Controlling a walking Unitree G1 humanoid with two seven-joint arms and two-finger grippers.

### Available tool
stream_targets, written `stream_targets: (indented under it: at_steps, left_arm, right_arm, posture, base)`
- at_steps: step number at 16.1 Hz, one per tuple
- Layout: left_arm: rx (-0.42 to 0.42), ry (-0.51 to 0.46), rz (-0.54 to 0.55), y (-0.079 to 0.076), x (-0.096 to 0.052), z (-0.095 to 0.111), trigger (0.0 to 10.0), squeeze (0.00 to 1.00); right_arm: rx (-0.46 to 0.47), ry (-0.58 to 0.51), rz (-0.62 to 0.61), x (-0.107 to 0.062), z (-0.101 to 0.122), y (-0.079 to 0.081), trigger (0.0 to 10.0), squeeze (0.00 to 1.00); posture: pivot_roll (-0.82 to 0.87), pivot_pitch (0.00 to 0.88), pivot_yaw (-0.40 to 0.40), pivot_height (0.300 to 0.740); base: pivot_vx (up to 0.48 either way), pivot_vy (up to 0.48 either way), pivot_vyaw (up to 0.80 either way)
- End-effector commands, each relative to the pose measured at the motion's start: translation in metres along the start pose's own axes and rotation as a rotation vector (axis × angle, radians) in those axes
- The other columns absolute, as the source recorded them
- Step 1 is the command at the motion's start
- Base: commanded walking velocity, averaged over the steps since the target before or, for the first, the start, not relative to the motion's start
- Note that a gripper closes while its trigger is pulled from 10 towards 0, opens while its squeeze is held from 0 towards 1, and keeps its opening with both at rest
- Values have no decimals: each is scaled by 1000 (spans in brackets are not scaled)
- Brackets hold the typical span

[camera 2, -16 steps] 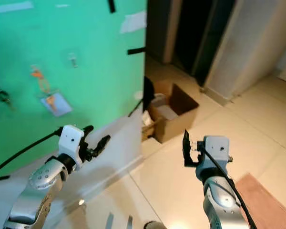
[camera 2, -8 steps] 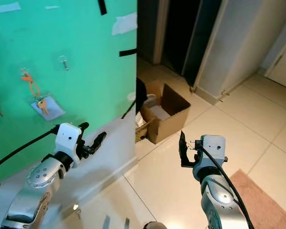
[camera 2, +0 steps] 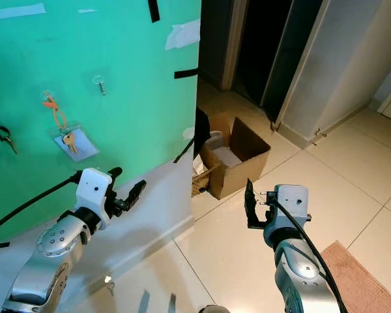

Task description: Hang keys on a hook

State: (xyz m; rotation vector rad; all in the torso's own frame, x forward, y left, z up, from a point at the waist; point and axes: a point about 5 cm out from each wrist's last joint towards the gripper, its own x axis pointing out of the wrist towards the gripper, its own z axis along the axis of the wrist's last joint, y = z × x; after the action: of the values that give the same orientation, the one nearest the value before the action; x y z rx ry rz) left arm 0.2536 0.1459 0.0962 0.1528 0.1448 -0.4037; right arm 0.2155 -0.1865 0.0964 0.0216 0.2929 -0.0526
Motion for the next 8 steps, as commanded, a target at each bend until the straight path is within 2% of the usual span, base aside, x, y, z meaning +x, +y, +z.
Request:
stream_targets:
  at_steps: [1, 7, 8]
  left_arm:
    - [15, -10, -3, -1, 1, 3, 10000, 0]
    - [29, -8, -5, 1, 1, 3, 10000, 0]
    - [44, -14, -23, 3, 7, 8, 10000, 0]
  right_arm:
    - [3, -3, -7, 1, 1, -4, 10000, 0]
    - [3, 15, -27, 2, 0, -5, 10000, 0]
    - [0, 6, -23, 3, 1, -2, 10000, 0]
  posture:
    - [-60, 0, 11, 740]
    - [-61, 0, 14, 740]
    - [-68, 0, 61, 740]
  base:
    - [0, 0, 0]
    - [0, 0, 0]
    - [0, 0, 0]
